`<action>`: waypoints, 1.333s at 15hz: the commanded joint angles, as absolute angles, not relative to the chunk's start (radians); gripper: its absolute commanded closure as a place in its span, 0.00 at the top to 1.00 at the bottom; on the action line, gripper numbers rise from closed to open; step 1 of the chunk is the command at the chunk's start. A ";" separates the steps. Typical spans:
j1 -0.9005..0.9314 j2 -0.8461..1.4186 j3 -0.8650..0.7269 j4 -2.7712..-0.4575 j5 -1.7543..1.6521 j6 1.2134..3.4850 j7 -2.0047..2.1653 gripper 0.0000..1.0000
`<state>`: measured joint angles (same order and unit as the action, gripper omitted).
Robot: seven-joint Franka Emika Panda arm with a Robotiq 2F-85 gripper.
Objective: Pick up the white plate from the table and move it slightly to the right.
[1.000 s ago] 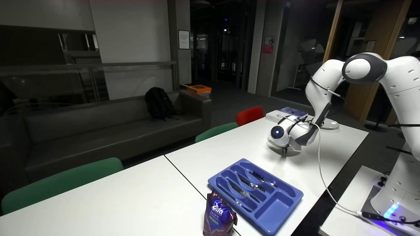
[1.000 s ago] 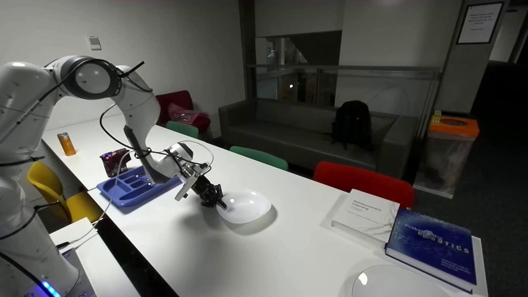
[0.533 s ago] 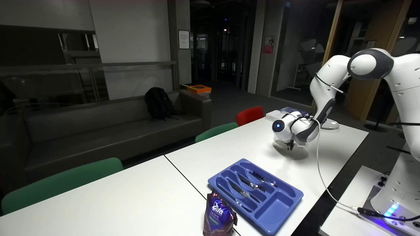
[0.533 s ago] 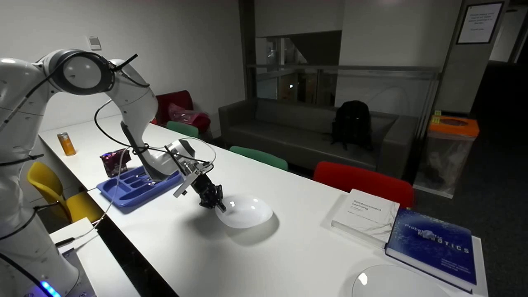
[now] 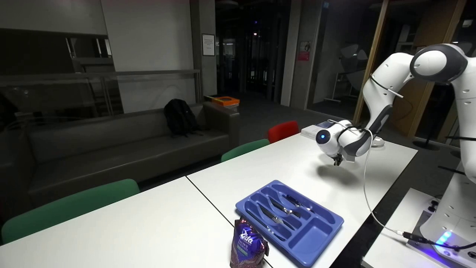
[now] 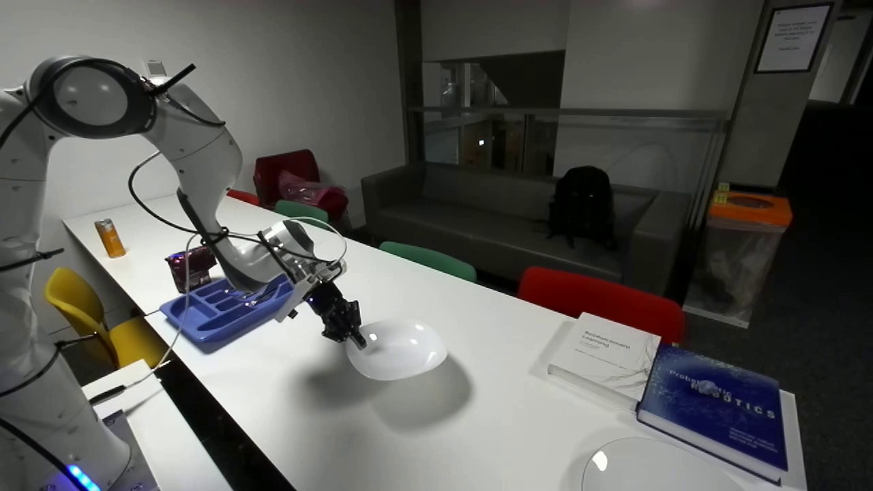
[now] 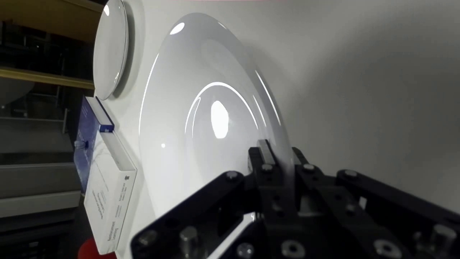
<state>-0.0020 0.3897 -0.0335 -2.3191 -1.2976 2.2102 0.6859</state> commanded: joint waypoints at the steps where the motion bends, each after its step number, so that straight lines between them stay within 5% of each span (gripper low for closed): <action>1: 0.001 0.251 -0.032 -2.437 -1.270 2.139 0.722 0.02; 12: -0.024 0.098 -0.042 -2.652 -1.253 2.174 0.884 0.02; 20: -0.009 0.190 -0.029 -2.598 -1.259 2.175 0.871 0.09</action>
<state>-0.0025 0.1906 -0.0362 -2.5987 -1.2605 2.1769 0.8726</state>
